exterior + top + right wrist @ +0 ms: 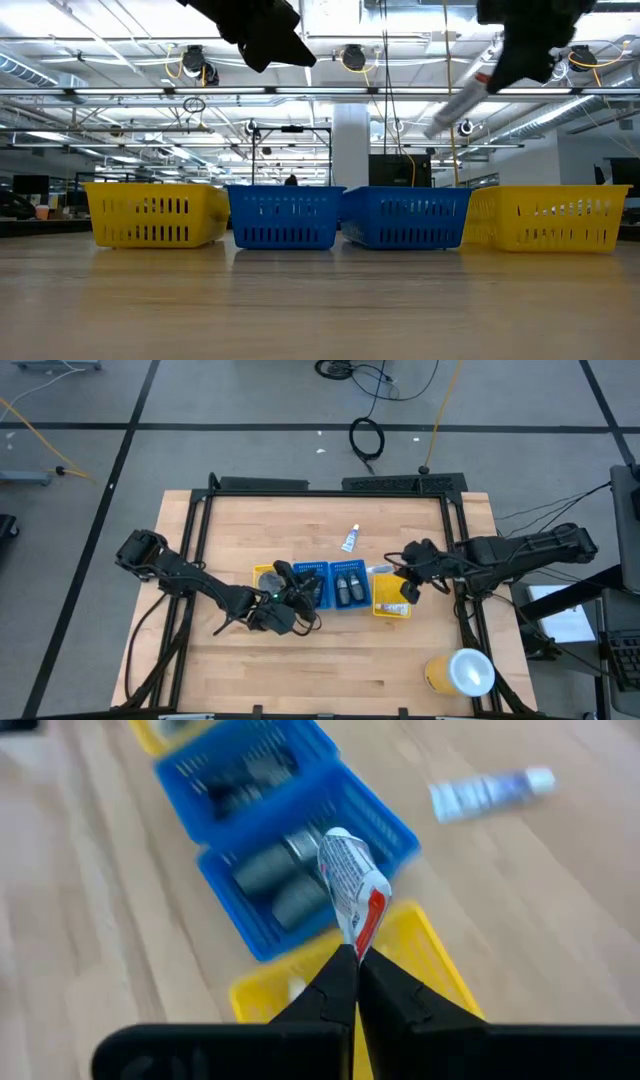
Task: Pick & Place Travel size toiletries
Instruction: Put the white toothpaste into the right yellow bin
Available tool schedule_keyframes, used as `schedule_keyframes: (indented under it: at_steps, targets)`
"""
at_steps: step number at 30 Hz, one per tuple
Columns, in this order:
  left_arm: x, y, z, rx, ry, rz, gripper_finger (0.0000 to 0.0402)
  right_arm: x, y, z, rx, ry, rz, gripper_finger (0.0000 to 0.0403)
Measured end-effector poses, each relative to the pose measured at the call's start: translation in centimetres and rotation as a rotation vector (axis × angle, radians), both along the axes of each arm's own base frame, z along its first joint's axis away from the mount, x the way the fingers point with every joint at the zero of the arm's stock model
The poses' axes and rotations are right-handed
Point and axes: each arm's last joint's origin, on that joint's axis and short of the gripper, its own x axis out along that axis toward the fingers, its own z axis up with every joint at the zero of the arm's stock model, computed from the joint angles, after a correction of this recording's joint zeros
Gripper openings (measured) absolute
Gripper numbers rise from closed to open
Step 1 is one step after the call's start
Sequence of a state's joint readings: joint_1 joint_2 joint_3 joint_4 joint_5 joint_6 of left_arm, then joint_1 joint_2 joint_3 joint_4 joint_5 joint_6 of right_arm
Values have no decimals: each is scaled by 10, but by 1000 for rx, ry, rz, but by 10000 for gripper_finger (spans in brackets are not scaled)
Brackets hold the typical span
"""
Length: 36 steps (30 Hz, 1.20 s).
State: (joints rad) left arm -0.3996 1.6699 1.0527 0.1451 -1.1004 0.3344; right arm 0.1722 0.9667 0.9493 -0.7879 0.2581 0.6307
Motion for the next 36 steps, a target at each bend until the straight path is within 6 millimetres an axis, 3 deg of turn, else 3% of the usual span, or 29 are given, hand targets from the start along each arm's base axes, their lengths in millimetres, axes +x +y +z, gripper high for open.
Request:
schedule_keyframes:
  at_steps: [6, 25, 36]
  targets:
    - [0, 0, 0, -17, -16, 4, 120, -15, -2, -7, 54, 138, -81, 0]
    - [0, 0, 0, -40, -36, 8, 120, -2, 2, -21, 82, 240, -50, 2]
    - [1, -1, 0, -55, -36, -15, 120, -4, 1, -49, 73, 281, -51, 75]
